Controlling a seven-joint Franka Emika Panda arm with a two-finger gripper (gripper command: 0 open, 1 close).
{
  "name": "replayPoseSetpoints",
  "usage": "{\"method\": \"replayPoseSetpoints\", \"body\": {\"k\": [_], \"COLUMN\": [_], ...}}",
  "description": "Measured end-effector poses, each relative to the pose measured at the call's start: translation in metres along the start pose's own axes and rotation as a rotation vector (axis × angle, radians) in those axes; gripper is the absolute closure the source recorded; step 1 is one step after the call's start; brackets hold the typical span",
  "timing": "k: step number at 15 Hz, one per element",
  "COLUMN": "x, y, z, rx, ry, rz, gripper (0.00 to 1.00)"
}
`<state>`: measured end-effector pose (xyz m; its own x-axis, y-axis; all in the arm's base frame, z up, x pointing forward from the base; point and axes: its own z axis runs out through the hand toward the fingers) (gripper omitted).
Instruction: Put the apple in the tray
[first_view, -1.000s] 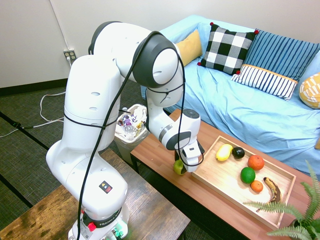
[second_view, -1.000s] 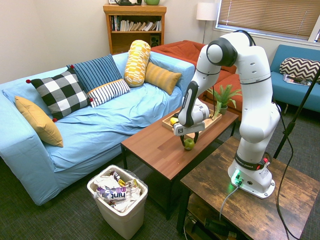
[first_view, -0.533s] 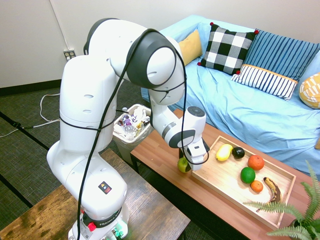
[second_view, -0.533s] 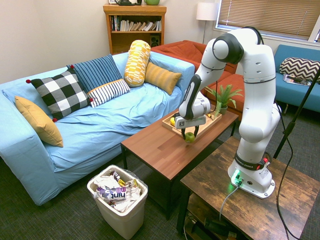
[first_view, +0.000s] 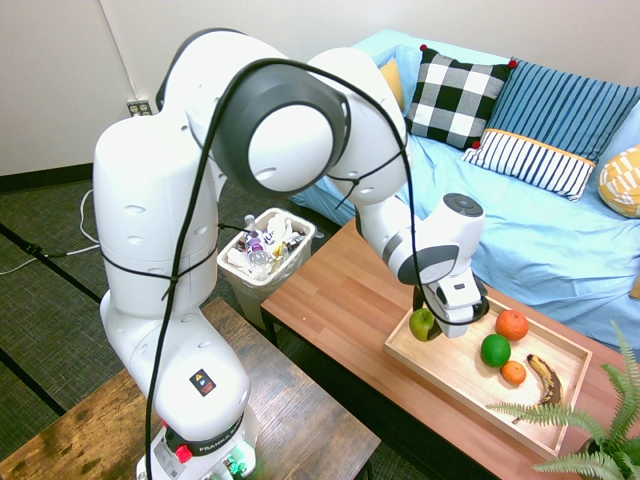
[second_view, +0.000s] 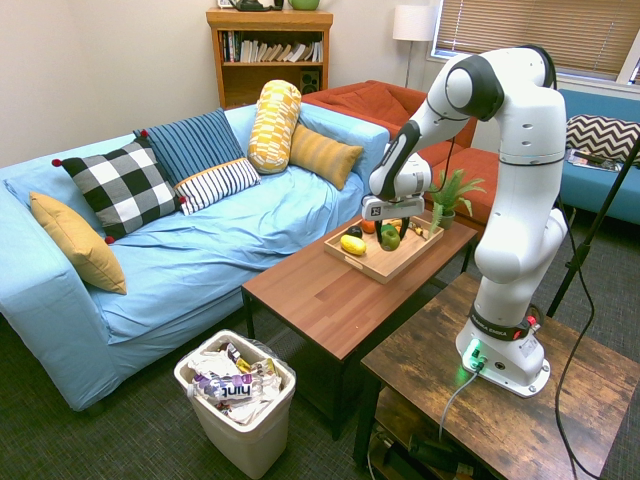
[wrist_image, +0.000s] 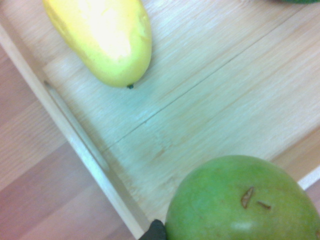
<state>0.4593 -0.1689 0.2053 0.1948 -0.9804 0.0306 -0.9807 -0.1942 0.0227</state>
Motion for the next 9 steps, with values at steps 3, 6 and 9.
{"method": "replayPoseSetpoints", "body": {"k": [3,6,9], "x": [0.022,0.047,0.059], "y": [-0.019,-0.032,-0.045], "z": [0.032,0.058,0.074], "rx": [-0.032,-0.064,-0.075], "ry": [0.005,0.005,0.000], "rz": [0.060,0.102,0.127], "gripper": [1.00,1.00,1.00]}}
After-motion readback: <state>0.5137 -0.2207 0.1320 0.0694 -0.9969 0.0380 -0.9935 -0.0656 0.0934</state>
